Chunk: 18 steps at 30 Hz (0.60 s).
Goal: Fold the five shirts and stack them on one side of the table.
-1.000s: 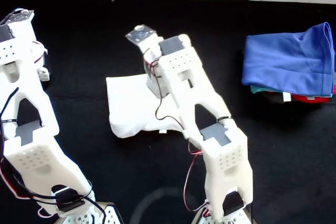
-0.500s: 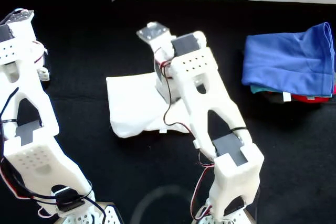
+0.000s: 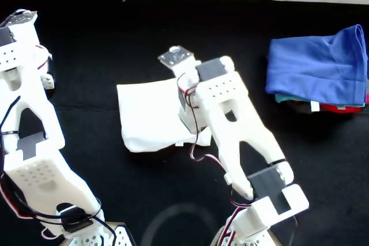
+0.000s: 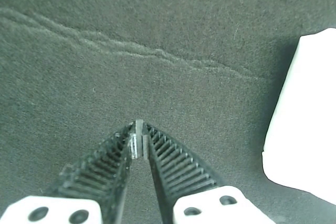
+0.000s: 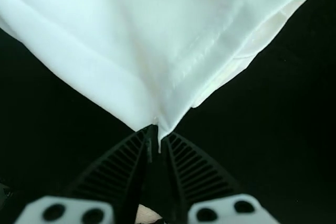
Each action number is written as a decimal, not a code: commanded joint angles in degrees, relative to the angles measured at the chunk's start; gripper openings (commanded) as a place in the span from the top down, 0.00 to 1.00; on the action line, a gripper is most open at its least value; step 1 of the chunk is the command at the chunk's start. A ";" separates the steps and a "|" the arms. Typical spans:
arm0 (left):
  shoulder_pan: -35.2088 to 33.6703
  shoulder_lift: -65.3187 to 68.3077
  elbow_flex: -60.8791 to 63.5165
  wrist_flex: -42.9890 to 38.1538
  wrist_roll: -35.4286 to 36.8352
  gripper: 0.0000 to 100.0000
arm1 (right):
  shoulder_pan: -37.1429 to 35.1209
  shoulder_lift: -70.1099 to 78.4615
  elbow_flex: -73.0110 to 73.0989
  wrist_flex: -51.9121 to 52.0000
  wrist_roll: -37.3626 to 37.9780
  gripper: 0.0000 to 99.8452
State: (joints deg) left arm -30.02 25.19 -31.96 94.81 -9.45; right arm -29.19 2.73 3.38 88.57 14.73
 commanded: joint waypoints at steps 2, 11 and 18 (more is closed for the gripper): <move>-0.13 -3.74 -2.51 0.00 -0.35 0.99 | 0.75 -3.56 0.13 -5.32 -0.26 0.83; -0.13 -3.74 -2.51 0.18 -0.35 0.99 | 3.65 -3.82 -8.31 -10.33 -0.53 0.82; -0.40 -3.74 -2.51 0.35 -0.26 0.99 | 7.78 6.81 -6.73 -14.99 -0.53 0.99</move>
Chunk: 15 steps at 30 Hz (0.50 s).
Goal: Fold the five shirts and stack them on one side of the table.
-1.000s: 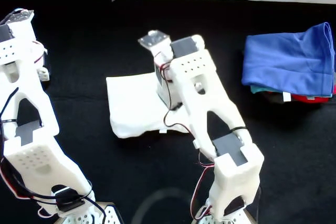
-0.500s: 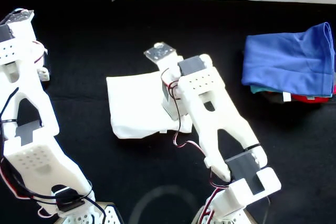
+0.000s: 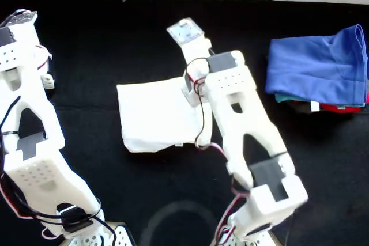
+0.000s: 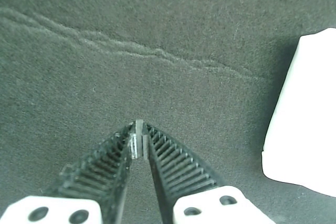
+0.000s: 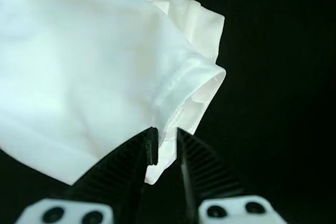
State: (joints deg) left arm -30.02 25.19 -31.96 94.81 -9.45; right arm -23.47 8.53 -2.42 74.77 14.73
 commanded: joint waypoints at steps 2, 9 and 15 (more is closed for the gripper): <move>-0.40 -3.74 -2.51 0.35 -0.26 0.99 | 3.03 1.19 -2.07 -1.27 -0.62 0.99; -0.13 -3.74 -2.51 0.00 -0.26 0.99 | 6.11 1.27 -5.67 -1.19 -4.40 0.99; -0.13 -3.74 -2.51 0.00 -0.26 0.99 | 8.40 2.33 -5.41 -0.75 -4.22 0.98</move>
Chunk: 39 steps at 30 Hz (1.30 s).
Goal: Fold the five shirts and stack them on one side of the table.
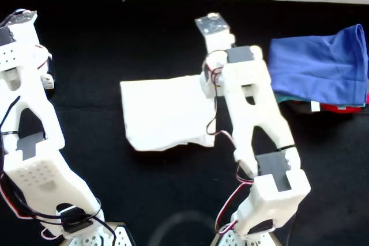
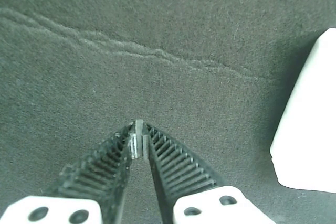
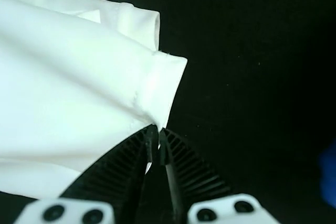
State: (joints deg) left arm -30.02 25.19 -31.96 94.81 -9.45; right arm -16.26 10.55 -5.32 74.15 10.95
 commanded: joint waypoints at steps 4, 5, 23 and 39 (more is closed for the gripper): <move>-0.04 -3.74 -2.51 0.00 -0.26 0.99 | -1.98 2.33 -3.30 -1.27 -0.35 0.95; 0.13 -3.74 -2.51 0.00 -0.26 0.99 | -3.47 2.95 -3.65 -2.24 -0.70 0.93; 0.40 -10.24 -2.15 1.32 -0.44 0.99 | 3.82 -4.70 -3.47 3.30 -0.35 0.98; 2.86 -10.15 -2.15 1.41 -0.35 0.99 | -2.33 -5.76 13.23 -11.47 1.93 0.99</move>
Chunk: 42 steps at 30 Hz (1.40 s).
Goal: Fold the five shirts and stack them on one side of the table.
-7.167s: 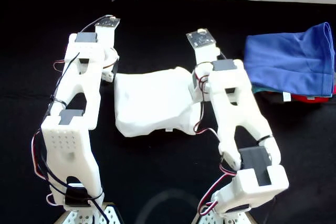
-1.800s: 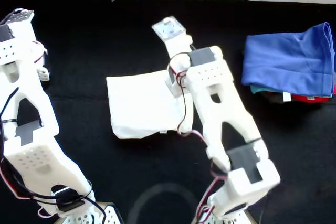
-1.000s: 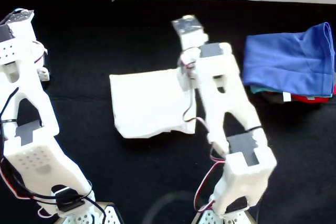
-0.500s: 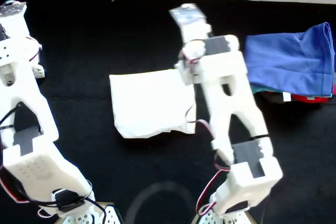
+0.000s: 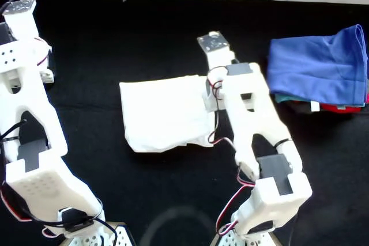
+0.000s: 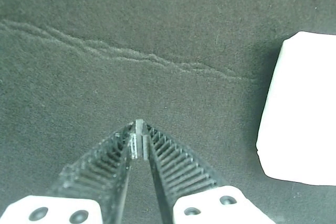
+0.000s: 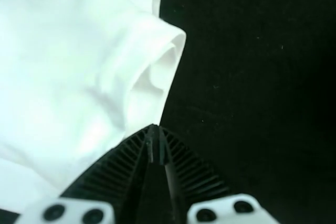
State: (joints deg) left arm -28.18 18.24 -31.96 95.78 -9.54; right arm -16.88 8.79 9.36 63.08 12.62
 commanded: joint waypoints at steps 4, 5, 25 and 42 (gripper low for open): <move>1.01 -3.21 -2.15 0.44 -0.26 0.99 | -2.42 -5.58 -3.47 -0.31 0.26 0.99; 1.01 -3.21 -2.15 0.44 -0.26 0.99 | -2.42 -5.67 -3.47 0.22 0.26 0.99; 1.54 -3.12 -2.07 0.44 -0.18 0.99 | -8.48 -5.58 -2.86 3.65 0.44 0.99; 1.80 -3.12 -2.07 0.18 -0.18 0.99 | -7.60 -6.02 -1.89 12.18 0.70 0.99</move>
State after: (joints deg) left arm -27.30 18.24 -31.96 95.78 -9.54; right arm -20.48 5.98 8.84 74.59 12.70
